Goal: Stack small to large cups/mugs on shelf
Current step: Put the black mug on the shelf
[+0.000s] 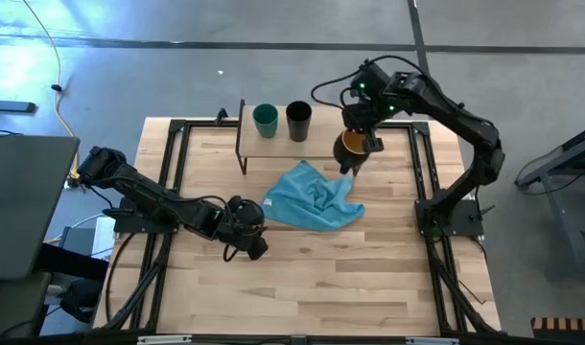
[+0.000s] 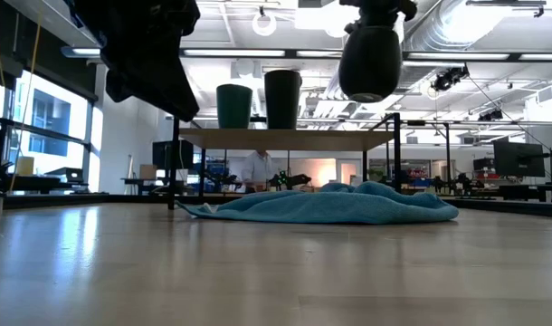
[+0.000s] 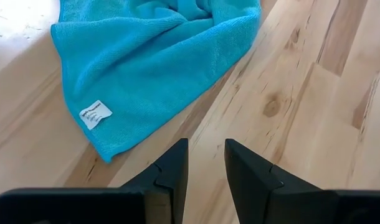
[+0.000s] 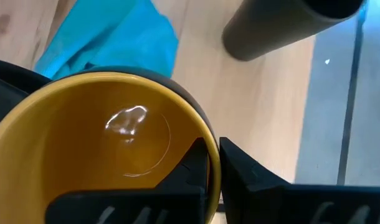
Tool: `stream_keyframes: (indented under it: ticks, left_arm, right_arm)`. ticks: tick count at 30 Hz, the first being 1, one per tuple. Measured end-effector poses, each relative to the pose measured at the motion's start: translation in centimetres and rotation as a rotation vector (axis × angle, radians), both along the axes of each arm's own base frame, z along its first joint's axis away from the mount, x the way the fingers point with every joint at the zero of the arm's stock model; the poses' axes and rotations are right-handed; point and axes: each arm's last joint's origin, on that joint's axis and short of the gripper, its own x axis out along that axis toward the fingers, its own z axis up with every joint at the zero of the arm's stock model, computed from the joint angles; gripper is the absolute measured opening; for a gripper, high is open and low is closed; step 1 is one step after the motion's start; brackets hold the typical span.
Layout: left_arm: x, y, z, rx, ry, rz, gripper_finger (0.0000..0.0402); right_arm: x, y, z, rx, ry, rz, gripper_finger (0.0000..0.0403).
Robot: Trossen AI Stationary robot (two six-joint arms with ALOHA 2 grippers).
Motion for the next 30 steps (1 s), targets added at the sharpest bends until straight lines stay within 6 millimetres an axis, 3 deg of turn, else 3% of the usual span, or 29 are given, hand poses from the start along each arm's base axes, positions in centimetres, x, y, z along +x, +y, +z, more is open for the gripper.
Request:
stream_keyframes:
  ticks: [13, 25, 30]
  left_arm:
    - [0.1, 0.0, 0.1, -0.013, -0.023, 0.008, 0.0094]
    - [0.2, 0.0, 0.1, -0.013, -0.025, 0.008, 0.0094]
    - [0.2, 0.0, 0.1, -0.013, -0.024, 0.007, 0.0094]
  right_arm:
    - [0.6, -2.0, -1.0, 0.011, 0.013, -0.007, 0.0000]
    - [1.9, -3.4, 2.3, -0.028, -0.098, -0.007, 0.0000]
    - [2.7, -4.3, 2.5, -0.020, -0.090, -0.020, 0.0000]
